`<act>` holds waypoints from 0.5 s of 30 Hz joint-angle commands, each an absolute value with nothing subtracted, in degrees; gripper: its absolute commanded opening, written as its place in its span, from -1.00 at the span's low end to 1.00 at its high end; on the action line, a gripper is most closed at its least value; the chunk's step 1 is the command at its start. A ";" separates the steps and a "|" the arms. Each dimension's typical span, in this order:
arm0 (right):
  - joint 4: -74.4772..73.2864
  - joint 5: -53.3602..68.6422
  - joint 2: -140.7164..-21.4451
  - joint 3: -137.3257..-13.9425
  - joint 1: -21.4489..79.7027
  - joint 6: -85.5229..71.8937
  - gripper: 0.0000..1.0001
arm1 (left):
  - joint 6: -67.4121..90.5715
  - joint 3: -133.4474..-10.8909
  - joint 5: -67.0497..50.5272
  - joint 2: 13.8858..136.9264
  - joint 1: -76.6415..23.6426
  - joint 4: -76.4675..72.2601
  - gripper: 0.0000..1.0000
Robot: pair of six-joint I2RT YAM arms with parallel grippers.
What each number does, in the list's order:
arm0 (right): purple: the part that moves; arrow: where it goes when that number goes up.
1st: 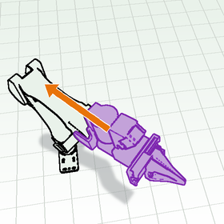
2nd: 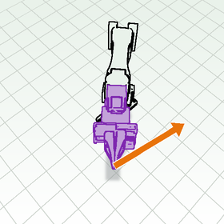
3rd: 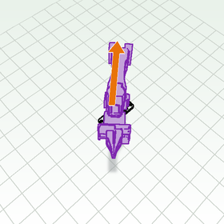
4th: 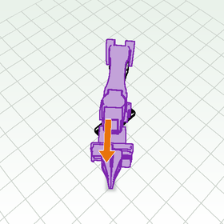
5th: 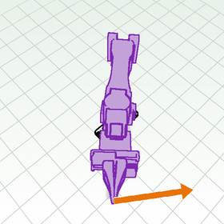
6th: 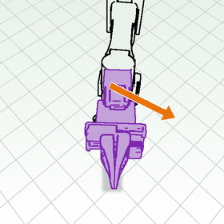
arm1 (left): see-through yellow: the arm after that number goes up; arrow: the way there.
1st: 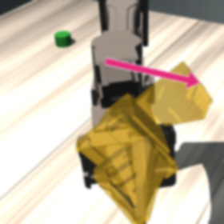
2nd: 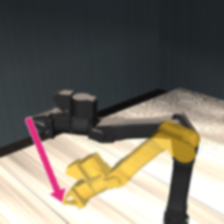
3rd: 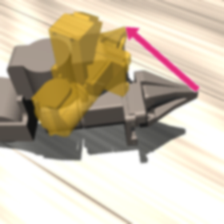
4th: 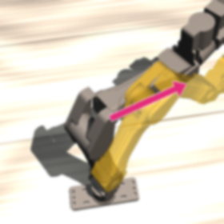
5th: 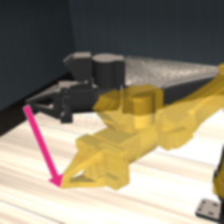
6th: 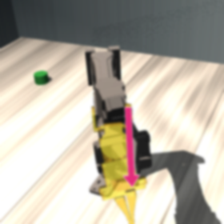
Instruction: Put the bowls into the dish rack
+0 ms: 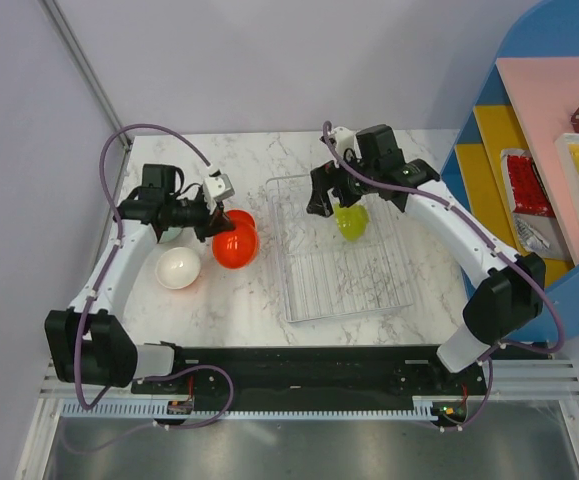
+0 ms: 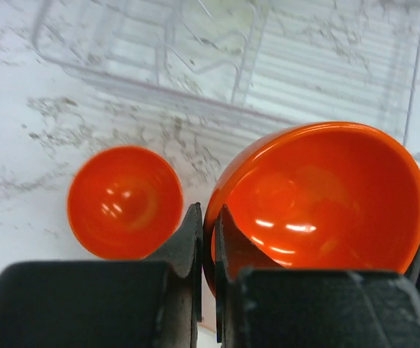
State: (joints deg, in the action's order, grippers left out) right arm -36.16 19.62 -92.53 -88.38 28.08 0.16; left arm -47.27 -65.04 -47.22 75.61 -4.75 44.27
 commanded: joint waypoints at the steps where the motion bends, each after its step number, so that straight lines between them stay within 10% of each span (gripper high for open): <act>1: -31.83 45.59 -93.78 -88.69 25.58 -8.42 0.96 | -30.26 -62.77 -52.74 76.02 -5.88 19.21 -0.96; 15: -3.09 62.31 -99.40 -76.20 21.88 -34.01 0.96 | -14.77 -60.65 -40.27 80.86 -16.43 -5.01 -0.96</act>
